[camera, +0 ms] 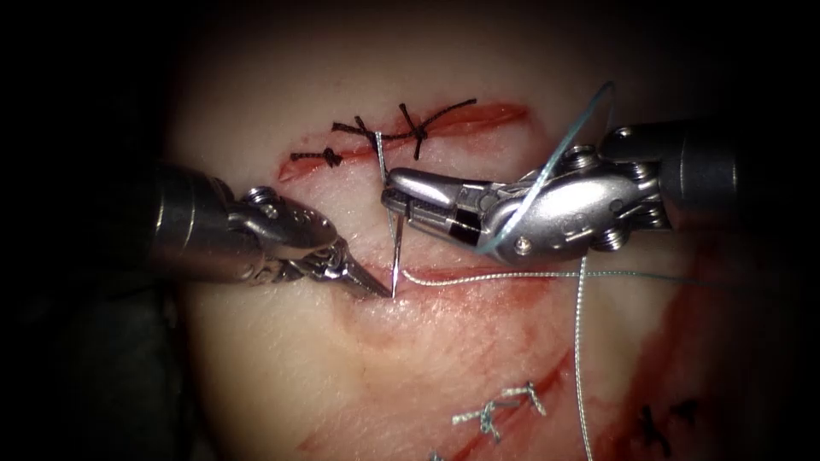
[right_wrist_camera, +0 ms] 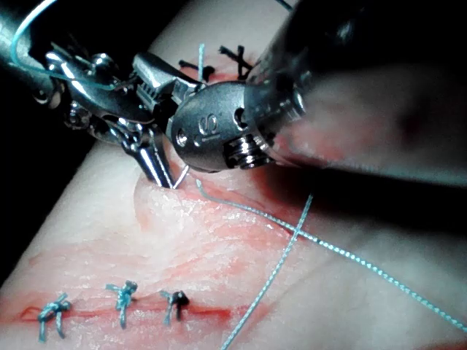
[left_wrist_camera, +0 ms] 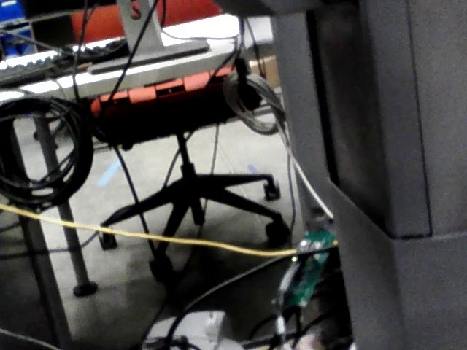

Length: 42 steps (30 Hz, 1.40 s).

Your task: Wound Closure

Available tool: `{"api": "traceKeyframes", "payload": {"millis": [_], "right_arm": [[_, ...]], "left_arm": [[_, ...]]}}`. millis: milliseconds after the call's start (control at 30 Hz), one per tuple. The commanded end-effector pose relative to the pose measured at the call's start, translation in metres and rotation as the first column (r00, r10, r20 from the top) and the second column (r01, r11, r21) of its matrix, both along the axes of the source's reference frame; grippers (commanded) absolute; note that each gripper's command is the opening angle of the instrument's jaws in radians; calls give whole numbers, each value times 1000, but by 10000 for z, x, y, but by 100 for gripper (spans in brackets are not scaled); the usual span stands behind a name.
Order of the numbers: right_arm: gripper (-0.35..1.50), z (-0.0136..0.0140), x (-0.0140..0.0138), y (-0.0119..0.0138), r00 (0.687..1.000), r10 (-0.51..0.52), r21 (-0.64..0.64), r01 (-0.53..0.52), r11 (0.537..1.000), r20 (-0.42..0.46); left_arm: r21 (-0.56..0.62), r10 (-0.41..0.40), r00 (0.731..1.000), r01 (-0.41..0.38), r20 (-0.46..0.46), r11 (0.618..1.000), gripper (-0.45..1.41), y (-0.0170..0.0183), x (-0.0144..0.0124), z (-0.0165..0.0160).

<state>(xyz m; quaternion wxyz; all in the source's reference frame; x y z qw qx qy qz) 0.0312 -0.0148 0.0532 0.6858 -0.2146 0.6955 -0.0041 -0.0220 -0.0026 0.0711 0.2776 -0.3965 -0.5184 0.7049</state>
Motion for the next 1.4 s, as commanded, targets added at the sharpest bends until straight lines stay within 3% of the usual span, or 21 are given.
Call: {"api": "traceKeyframes", "payload": {"millis": [33, 433, 900, 1200, 1400], "right_arm": [[-35, 2, 7, 1, 1000, -6, 19, 6, 1000, -6], [-35, 4, 6, -1, 998, -23, 193, 32, 981, -50], [-35, 13, 3, -12, 998, -49, 326, 38, 945, 28], [-35, 16, 7, -11, 999, -41, 447, 34, 894, 6], [-35, 16, 10, -5, 1000, -26, 452, 27, 892, -9]], "left_arm": [[0, 1, 1000, -1, 0, 1000, -45, -2, -5, 5], [1, 3, 1000, -3, 1, 1000, -45, -2, -5, 5], [1, 6, 1000, -6, 2, 1000, -45, -3, -5, 5], [-1, 9, 1000, -9, 2, 1000, -45, -4, -5, 6], [-1, 11, 1000, -11, 3, 1000, -45, -4, -6, 6]]}}
